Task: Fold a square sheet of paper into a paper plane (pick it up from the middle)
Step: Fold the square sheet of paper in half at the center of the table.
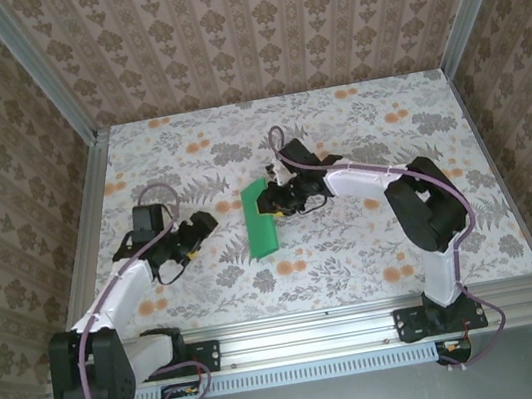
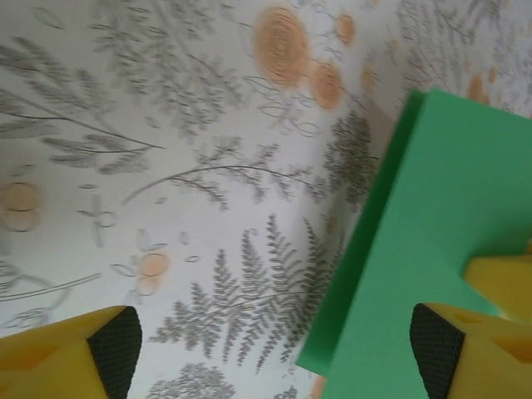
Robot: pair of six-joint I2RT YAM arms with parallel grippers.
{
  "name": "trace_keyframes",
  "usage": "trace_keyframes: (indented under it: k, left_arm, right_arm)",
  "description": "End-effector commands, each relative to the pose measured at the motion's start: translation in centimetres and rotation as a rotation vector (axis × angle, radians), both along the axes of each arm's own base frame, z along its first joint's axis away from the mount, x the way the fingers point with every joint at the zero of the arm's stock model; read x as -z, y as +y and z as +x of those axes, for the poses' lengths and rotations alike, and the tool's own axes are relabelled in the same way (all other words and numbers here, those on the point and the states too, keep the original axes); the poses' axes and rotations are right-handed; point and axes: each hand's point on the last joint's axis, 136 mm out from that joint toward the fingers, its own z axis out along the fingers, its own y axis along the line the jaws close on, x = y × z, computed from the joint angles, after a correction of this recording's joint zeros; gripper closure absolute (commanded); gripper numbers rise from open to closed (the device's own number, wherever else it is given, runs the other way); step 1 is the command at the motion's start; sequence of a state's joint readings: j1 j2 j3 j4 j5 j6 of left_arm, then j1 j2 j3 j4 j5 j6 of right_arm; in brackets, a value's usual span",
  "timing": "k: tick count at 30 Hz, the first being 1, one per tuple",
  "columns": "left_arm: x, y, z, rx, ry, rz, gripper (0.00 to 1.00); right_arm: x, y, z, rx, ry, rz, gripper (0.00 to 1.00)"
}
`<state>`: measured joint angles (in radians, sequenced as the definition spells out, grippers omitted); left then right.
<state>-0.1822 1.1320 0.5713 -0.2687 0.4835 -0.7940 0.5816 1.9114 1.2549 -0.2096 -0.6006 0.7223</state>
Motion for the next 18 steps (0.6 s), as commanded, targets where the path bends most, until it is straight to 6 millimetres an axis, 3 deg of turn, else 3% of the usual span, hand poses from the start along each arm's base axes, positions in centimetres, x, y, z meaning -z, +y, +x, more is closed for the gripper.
trace_keyframes:
  k: [1, 8, 18]
  left_arm:
    - [-0.3, -1.9, 0.5, 0.037, -0.032, -0.037, 0.17]
    - [1.0, -5.1, 0.7, 0.101, -0.001, 0.004, 0.28]
    - [2.5, -9.4, 1.0, 0.189, 0.022, 0.047, 0.41]
  right_arm:
    - [-0.2, 0.0, -0.4, -0.038, 0.004, 0.068, 0.69]
    - [3.7, -2.7, -0.7, -0.024, 0.071, -0.005, 0.68]
    - [6.8, -4.8, -1.2, -0.017, 0.111, -0.094, 0.67]
